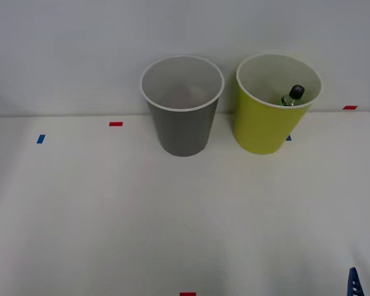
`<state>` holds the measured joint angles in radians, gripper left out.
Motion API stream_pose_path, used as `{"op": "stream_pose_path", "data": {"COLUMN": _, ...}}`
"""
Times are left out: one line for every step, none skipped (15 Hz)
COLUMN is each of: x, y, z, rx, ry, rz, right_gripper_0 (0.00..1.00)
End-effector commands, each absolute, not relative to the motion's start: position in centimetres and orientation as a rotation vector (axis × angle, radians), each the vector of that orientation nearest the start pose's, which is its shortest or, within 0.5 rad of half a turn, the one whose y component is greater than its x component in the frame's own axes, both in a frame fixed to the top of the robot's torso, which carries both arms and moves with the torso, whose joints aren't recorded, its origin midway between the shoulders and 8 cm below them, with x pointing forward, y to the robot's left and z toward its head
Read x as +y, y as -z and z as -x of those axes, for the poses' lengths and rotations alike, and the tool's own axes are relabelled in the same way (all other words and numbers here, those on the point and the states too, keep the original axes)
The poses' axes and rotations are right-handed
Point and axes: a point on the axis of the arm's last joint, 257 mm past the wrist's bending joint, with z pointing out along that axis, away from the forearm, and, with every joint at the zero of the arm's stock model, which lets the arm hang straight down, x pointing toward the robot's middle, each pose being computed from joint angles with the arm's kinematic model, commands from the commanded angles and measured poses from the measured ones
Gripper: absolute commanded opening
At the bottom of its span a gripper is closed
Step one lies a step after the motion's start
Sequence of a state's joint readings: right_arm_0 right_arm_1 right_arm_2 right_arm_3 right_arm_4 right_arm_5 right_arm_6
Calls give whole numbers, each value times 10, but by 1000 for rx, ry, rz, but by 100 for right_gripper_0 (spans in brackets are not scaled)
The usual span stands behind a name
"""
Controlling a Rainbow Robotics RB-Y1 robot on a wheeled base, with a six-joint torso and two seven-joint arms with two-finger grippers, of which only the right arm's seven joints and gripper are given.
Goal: Put cans in the gray bin, plastic bottles in the light green bin
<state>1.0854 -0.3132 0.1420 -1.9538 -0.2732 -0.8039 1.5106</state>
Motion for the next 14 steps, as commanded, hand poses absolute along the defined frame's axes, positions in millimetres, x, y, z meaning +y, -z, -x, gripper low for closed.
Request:
{"op": "stream_pose_path", "data": {"x": -342, "y": 238, "z": -186, "rx": 1456, "ry": -31, "rz": -234, "right_gripper_0": 100}}
{"op": "stream_pose_path", "data": {"x": -342, "y": 243, "z": -180, "rx": 1449, "ry": -66, "rz": -238, "right_gripper_0": 100}}
{"op": "stream_pose_path", "data": {"x": -343, "y": 247, "z": -172, "rx": 1436, "ry": -111, "rz": -244, "right_gripper_0": 100}}
{"op": "stream_pose_path", "data": {"x": -344, "y": 249, "z": -165, "rx": 1426, "ry": -145, "rz": -247, "right_gripper_0": 100}}
{"op": "stream_pose_path", "data": {"x": -344, "y": 252, "z": -160, "rx": 1413, "ry": -186, "rz": -263, "right_gripper_0": 100}}
{"op": "stream_pose_path", "data": {"x": -341, "y": 255, "z": -156, "rx": 1412, "ry": -219, "rz": -277, "right_gripper_0": 100}}
{"op": "stream_pose_path", "data": {"x": -339, "y": 255, "z": -154, "rx": 1405, "ry": -236, "rz": -283, "right_gripper_0": 100}}
{"op": "stream_pose_path", "data": {"x": -335, "y": 257, "z": -154, "rx": 1404, "ry": -251, "rz": -293, "right_gripper_0": 100}}
{"op": "stream_pose_path", "data": {"x": -333, "y": 255, "z": -153, "rx": 1399, "ry": -268, "rz": -291, "right_gripper_0": 100}}
{"op": "stream_pose_path", "data": {"x": -333, "y": 251, "z": -150, "rx": 1389, "ry": -282, "rz": -290, "right_gripper_0": 100}}
{"op": "stream_pose_path", "data": {"x": -330, "y": 244, "z": -142, "rx": 1378, "ry": -307, "rz": -289, "right_gripper_0": 100}}
{"op": "stream_pose_path", "data": {"x": -328, "y": 236, "z": -136, "rx": 1375, "ry": -306, "rz": -271, "right_gripper_0": 100}}
{"op": "stream_pose_path", "data": {"x": -323, "y": 225, "z": -132, "rx": 1377, "ry": -298, "rz": -238, "right_gripper_0": 100}}
{"op": "stream_pose_path", "data": {"x": -319, "y": 219, "z": -133, "rx": 1380, "ry": -231, "rz": -168, "right_gripper_0": 100}}
